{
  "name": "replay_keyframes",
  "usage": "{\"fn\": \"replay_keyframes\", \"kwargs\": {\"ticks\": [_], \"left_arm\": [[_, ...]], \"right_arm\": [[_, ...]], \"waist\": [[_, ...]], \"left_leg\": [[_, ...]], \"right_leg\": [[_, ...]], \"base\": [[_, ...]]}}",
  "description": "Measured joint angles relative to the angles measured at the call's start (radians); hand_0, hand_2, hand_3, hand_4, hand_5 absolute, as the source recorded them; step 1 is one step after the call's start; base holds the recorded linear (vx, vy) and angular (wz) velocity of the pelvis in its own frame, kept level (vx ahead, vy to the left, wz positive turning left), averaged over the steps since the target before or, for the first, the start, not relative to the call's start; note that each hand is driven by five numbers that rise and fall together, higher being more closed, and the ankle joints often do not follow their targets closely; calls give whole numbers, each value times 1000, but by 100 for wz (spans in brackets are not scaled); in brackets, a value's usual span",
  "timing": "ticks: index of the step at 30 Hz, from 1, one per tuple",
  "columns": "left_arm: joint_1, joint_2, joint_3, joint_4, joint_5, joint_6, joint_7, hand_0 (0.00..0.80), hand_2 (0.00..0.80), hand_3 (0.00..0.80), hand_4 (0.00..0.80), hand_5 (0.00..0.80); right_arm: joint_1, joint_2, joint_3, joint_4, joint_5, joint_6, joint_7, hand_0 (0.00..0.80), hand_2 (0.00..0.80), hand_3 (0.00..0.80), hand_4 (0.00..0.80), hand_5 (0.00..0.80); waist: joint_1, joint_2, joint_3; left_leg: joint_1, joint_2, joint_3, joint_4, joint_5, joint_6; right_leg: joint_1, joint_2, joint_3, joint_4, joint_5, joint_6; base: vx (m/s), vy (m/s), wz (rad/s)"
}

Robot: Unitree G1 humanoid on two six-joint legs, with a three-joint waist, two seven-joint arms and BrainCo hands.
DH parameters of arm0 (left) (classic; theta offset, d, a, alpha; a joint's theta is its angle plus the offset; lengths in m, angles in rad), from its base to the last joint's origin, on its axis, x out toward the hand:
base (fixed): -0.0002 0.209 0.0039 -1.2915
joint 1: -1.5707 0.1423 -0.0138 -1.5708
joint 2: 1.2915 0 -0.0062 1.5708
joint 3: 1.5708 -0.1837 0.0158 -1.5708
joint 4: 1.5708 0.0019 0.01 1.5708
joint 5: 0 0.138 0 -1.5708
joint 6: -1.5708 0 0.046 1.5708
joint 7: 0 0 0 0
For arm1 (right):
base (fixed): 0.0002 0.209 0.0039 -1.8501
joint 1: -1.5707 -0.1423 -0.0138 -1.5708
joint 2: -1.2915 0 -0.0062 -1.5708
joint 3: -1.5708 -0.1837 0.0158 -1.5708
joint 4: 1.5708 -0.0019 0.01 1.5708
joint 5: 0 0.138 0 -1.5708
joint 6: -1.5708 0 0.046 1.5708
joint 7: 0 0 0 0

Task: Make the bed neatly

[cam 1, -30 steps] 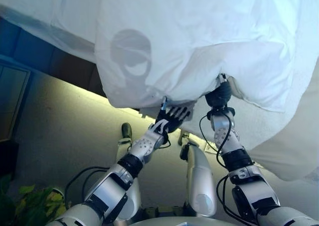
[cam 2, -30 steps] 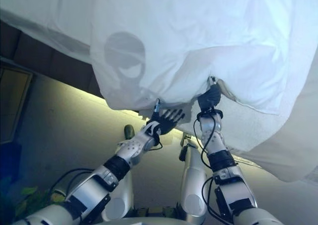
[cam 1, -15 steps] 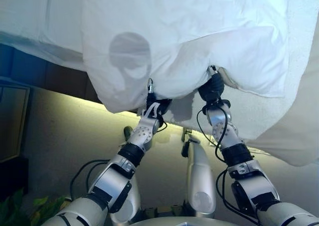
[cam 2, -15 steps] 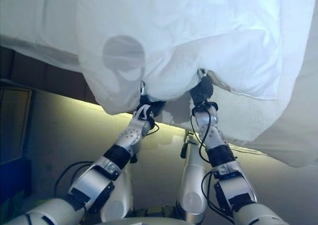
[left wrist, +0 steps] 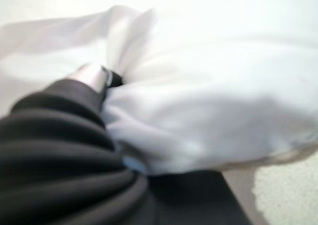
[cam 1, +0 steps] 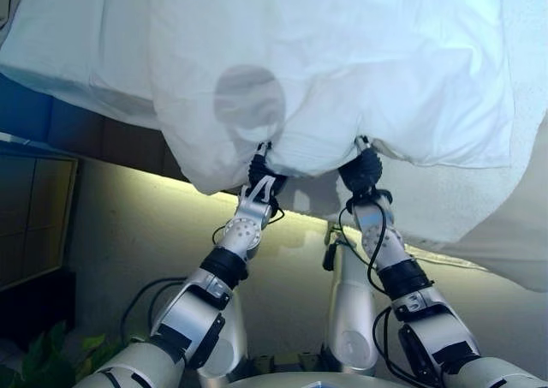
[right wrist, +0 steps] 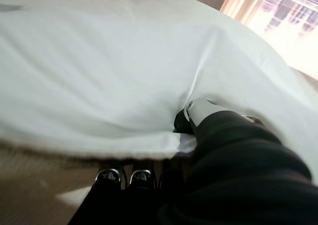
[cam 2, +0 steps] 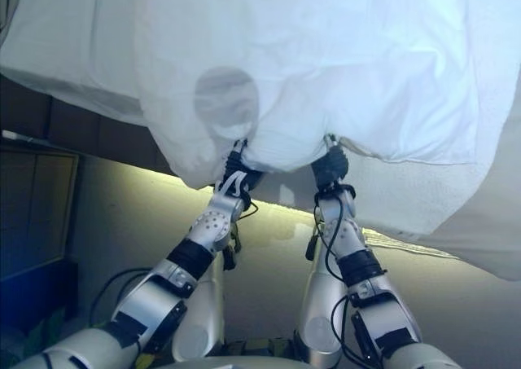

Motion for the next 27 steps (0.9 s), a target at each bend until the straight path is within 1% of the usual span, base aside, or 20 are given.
{"fn": "replay_keyframes", "kwargs": {"ticks": [3,4,5,6,7,10,13,16,18,20,22,24,26,27], "left_arm": [[8,2,-1,-7,9,37,15,800,800,800,800,800],[8,2,-1,-7,22,46,18,800,800,800,800,800],[8,3,0,-7,35,54,20,800,800,800,800,800],[6,6,0,-8,38,59,21,800,800,800,800,800],[5,9,1,-11,39,62,21,800,800,800,800,800],[2,35,7,-11,38,84,21,800,800,800,800,800],[4,65,42,-11,38,108,19,800,800,800,800,800],[10,79,84,-12,36,113,9,800,800,800,800,800],[23,107,96,-16,37,127,-3,800,800,800,800,800],[47,116,113,-39,36,140,-14,800,800,800,800,800],[57,125,114,-43,36,156,-27,800,800,800,800,800],[61,137,114,-43,36,172,-34,800,800,800,800,800],[57,140,114,-43,36,185,-45,800,800,800,800,800],[57,141,114,-44,36,190,-50,800,800,800,800,800]], "right_arm": [[-8,1,2,148,77,0,117,800,800,800,800,800],[-18,1,2,186,117,6,158,718,718,718,718,718],[-26,0,-2,222,156,18,195,477,477,477,477,477],[-43,-1,-10,268,195,36,234,0,0,0,0,0],[-55,-4,-28,318,246,64,268,0,0,0,0,0],[-90,-36,-143,502,351,164,367,0,0,0,0,0],[-99,-123,-223,618,411,251,437,0,0,0,0,0],[-90,-220,-300,665,448,278,480,0,0,0,0,0],[-90,-264,-314,667,448,300,507,0,0,0,0,0],[-90,-282,-334,668,447,317,524,0,0,0,0,0],[-89,-289,-356,682,448,329,535,0,0,0,0,0],[-89,-292,-360,694,448,344,541,0,0,0,0,0],[-81,-303,-371,708,448,358,549,0,0,0,0,0],[-79,-310,-373,710,448,361,551,345,345,345,345,345]], "waist": [[8,18,1],[11,23,1],[15,28,0],[19,31,0],[24,33,0],[32,49,0],[37,61,0],[51,82,-1],[51,91,-1],[54,98,-1],[58,106,-1],[62,107,-1],[75,107,-1],[79,107,-1]], "left_leg": [[0,-2,-1,-2,1,1],[0,-2,-2,-2,0,1],[0,-2,-2,-3,1,1],[0,-2,-2,-2,1,1],[0,-2,-3,-2,1,1],[1,-5,-8,-3,1,1],[5,-7,-7,-8,1,1],[10,-7,-5,-16,3,1],[15,-9,-5,-29,11,-2],[17,-9,-8,-37,18,-3],[17,-9,-12,-43,22,-5],[16,-9,-15,-46,25,-7],[16,-8,-21,-46,26,-8],[15,-9,-22,-47,26,-8]], "right_leg": [[1,-3,-2,-1,-2,1],[1,-3,-2,-1,-3,1],[1,-3,-3,-2,-3,1],[2,-3,-4,-1,-3,0],[2,-4,-4,-1,-4,0],[9,-7,-11,-2,-5,2],[11,-9,-12,-3,-6,3],[11,-9,-11,-4,-6,3],[11,-9,-12,-5,-6,3],[11,-8,-17,-5,-6,3],[11,-8,-21,-7,-6,2],[12,-8,-25,-7,-6,1],[15,-6,-28,-10,-7,-1],[17,-6,-30,-11,-8,-2]], "base": [[-11,-11,1],[0,0,0],[0,0,0],[0,0,0],[0,0,0],[7,-6,5],[0,-4,1],[0,0,0],[0,0,0],[4,-35,5],[0,-47,5],[-4,-57,4],[-13,-48,3],[-15,-39,3]]}}
